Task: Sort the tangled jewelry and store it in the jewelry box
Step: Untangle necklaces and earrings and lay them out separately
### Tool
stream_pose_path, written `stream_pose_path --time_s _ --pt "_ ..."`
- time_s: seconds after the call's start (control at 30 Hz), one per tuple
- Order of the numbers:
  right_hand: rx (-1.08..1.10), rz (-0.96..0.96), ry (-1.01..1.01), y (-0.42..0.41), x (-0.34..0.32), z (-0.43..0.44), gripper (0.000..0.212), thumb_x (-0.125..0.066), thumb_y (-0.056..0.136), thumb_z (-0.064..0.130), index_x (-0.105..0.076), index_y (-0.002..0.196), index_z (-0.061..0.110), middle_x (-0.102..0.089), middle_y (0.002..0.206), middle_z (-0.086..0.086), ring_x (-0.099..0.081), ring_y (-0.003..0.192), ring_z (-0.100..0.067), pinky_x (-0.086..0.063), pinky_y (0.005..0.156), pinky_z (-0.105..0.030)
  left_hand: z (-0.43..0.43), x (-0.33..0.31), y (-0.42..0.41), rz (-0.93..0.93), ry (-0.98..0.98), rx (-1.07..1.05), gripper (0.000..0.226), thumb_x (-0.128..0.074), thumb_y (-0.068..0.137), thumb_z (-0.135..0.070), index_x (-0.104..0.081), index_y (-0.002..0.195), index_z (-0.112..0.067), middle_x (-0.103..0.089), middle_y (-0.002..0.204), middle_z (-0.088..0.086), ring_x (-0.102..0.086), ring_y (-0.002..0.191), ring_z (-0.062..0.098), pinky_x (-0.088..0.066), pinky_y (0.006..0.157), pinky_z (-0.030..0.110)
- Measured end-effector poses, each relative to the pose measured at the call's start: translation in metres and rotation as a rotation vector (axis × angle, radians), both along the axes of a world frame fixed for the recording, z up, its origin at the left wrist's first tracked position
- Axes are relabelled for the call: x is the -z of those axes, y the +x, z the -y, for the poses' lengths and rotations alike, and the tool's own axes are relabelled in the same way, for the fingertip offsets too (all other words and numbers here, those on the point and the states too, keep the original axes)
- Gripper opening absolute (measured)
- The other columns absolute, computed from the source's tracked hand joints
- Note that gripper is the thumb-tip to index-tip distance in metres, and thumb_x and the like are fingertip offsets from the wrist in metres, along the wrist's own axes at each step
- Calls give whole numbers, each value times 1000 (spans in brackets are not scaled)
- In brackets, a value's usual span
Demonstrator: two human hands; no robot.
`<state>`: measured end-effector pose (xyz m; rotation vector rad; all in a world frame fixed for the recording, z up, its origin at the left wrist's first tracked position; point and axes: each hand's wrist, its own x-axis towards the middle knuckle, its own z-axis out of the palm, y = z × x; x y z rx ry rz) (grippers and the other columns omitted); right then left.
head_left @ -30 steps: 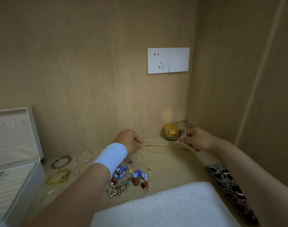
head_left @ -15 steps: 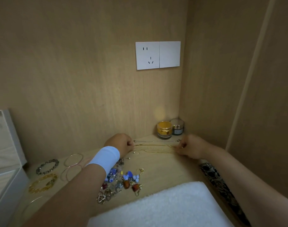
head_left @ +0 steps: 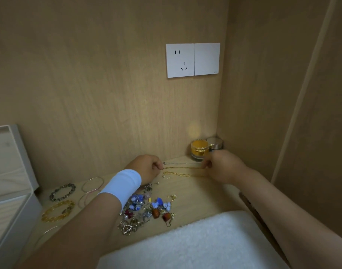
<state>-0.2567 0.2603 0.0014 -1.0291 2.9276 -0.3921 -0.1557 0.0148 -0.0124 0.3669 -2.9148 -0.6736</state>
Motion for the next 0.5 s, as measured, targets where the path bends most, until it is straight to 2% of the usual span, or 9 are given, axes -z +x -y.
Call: stream_pose_path --time_s 0.1,0.23,0.37,0.43,0.5 --pt "-99 59 -70 14 -3 33 26 -58 92 16 -73 105 32 -61 94 17 -62 95 -8 -53 86 -28 3 -3 9 -4 -18 11 19 -59 94 -17 -72 104 -27 -64 105 -10 -60 95 10 -47 91 23" --pt "-159 48 -72 24 8 77 24 -63 91 15 -76 108 26 -71 113 7 -65 103 -14 -54 93 -34 4 -1 21 37 -110 65 25 -65 91 -28 -72 115 -30 -61 119 -6 -56 112 13 -43 103 29" --pt "-158 45 -27 24 23 97 27 -60 92 19 -74 114 27 -70 120 3 -64 110 -17 -53 96 -33 6 5 28 57 -126 142 19 -69 89 -27 -77 107 -28 -61 105 -7 -52 114 13 -41 103 28" --pt "-177 61 -40 23 27 102 28 -60 92 19 -75 114 27 -70 120 4 -64 109 -16 -52 97 -33 12 4 32 -16 -49 121 15 -66 91 -27 -77 101 -28 -61 104 -8 -54 109 12 -43 103 33" --pt "-203 81 -37 22 30 105 30 -58 91 14 -76 111 26 -71 118 5 -64 109 -16 -51 98 -32 20 -1 36 -90 16 39 15 -61 95 -27 -75 101 -30 -60 106 -9 -55 105 12 -43 100 31"
